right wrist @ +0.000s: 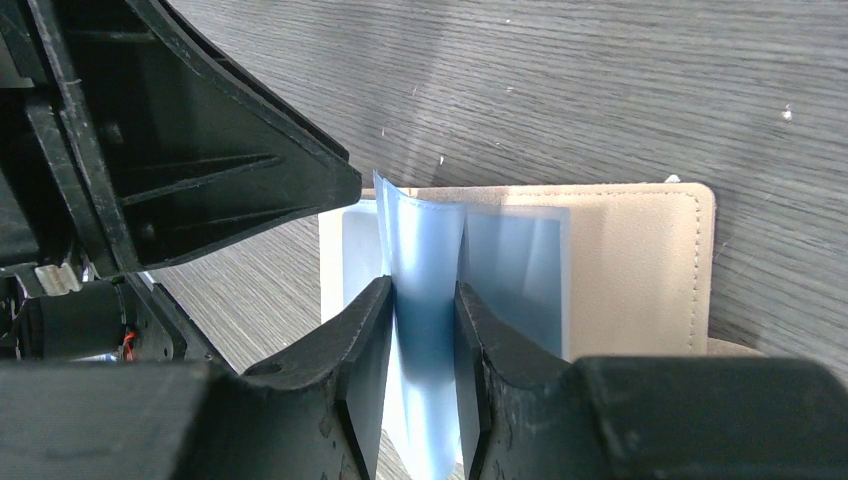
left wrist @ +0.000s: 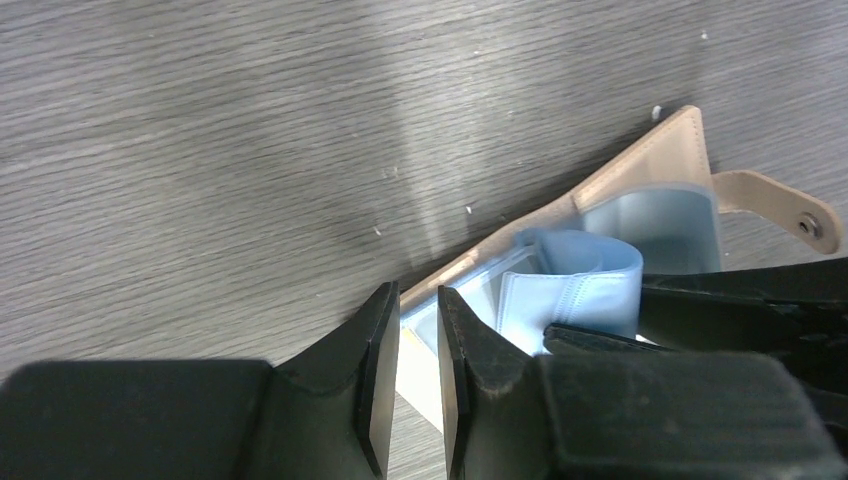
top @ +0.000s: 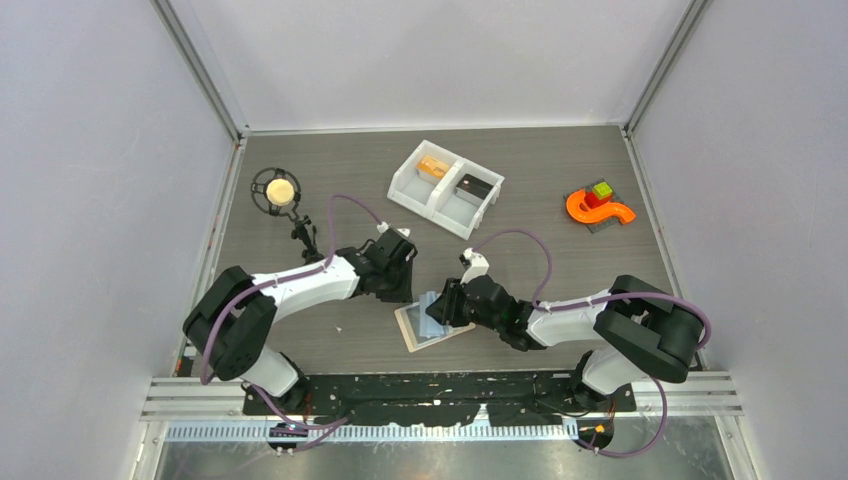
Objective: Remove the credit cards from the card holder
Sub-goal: Remove the credit card from the card holder.
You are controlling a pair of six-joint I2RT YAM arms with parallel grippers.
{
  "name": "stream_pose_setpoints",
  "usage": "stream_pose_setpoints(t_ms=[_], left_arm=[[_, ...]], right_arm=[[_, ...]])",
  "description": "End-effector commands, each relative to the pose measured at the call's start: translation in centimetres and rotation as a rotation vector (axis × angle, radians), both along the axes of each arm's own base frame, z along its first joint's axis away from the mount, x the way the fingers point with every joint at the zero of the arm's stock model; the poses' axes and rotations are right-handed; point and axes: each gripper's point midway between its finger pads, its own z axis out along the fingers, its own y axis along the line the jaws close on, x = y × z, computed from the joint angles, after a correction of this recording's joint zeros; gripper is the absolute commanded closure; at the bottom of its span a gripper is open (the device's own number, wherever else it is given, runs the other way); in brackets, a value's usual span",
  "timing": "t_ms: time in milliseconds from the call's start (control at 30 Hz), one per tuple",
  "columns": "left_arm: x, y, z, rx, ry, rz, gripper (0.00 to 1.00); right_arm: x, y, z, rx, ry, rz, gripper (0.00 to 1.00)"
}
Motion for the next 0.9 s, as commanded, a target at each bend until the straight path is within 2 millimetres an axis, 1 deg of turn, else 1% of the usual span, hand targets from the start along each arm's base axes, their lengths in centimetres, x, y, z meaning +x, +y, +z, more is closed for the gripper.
stream_pose_setpoints(t_ms=[0, 100, 167, 400, 567, 633, 700, 867], left_arm=[[1.2, 0.1, 0.9, 0.008, -0.043, 0.023, 0.78], [0.8, -1.5, 0.9, -0.065, -0.021, -0.020, 0.77], [0.8, -2.0, 0.7, -0.082, -0.012, -0.025, 0.77], [1.0, -2.7, 0.2, -0.090, 0.004, -0.040, 0.77], [0.8, -3.1, 1.0, -0.131, -0.005, -0.051, 0.77], [0.6, -3.3, 1.4, -0.152, -0.006, -0.057, 0.77], [0.5, -3.6, 2.0, -0.174, -0.007, -0.063, 0.77], [0.0, -4.1, 3.0, -0.221, -0.007, -0.075, 0.76]], right_arm=[[0.7, 0.8, 1.7, 0.064, -0.035, -0.009, 0.65], [0.7, 0.8, 1.7, 0.065, -0.033, -0.008, 0.65], [0.7, 0.8, 1.7, 0.066, -0.034, -0.009, 0.65], [0.7, 0.9, 1.8, 0.067, -0.034, -0.009, 0.65], [0.8, 0.8, 2.1, 0.063, -0.041, -0.006, 0.64], [1.0, 0.8, 2.5, 0.058, -0.051, -0.010, 0.62], [1.0, 0.6, 2.7, 0.052, -0.059, -0.014, 0.57], [1.4, -0.2, 3.1, 0.021, -0.075, -0.040, 0.43]])
